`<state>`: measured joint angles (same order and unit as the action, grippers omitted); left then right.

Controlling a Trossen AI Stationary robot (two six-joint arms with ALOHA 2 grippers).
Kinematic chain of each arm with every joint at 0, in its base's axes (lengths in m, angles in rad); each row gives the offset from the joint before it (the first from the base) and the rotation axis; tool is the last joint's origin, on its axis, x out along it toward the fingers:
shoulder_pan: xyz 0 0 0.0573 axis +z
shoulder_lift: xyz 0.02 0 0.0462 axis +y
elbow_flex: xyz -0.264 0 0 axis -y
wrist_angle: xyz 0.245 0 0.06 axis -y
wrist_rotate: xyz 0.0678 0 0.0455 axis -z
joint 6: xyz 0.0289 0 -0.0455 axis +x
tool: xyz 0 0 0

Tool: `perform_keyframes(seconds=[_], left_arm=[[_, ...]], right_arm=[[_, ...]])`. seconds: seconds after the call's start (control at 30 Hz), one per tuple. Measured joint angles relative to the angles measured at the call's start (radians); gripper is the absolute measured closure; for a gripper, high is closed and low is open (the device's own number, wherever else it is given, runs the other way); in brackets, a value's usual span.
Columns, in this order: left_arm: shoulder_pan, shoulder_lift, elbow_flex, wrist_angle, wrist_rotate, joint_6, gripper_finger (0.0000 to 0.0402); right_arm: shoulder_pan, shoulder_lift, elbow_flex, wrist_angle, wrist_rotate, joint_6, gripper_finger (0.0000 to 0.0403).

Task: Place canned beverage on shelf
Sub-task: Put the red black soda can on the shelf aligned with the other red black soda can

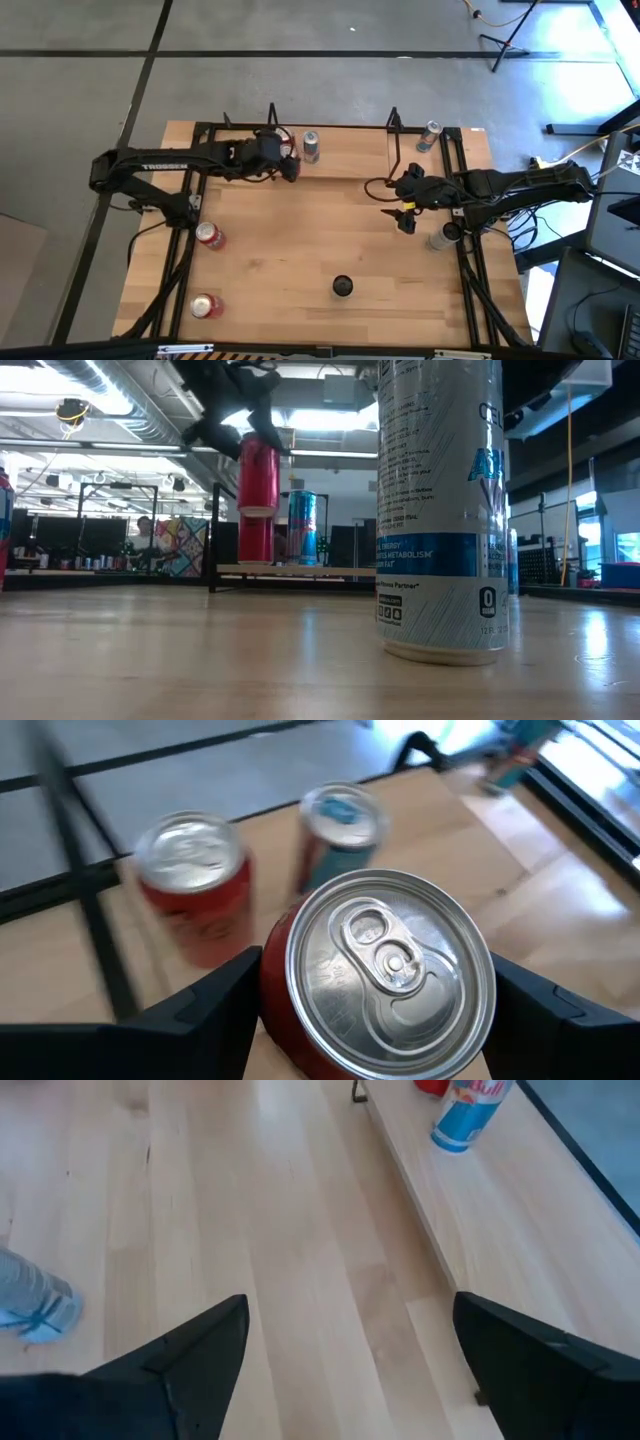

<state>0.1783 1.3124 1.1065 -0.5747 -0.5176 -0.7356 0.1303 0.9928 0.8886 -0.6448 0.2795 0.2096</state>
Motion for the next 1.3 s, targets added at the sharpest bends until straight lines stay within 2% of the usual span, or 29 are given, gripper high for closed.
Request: perform_keyframes(seconds=[0.1,0.27,0.43,0.7,0.93,1.3], left_arm=[[-0.028,0.023,0.000,-0.020,-0.065,-0.068,0.0126],[-0.037,0.096,0.000,-0.013,-0.094,-0.155,0.0126],[-0.036,0.167,0.000,-0.024,-0.169,-0.271,0.0126],[-0.035,0.220,0.001,-0.020,-0.259,-0.435,0.0126],[-0.030,0.241,0.001,-0.044,-0.279,-0.483,0.0124],[-0.009,0.265,0.001,-0.068,-0.294,-0.477,0.0119]], right_arm=[[0.000,0.000,0.000,0.010,0.000,-0.005,0.0061],[0.000,0.000,0.000,0.012,-0.001,-0.008,0.0061],[0.000,0.000,0.000,0.009,-0.002,-0.008,0.0061],[0.000,0.000,0.000,0.008,-0.002,-0.008,0.0061],[0.000,0.000,0.000,0.008,-0.003,-0.009,0.0061],[0.000,0.000,0.000,0.008,-0.020,-0.009,0.0061]])
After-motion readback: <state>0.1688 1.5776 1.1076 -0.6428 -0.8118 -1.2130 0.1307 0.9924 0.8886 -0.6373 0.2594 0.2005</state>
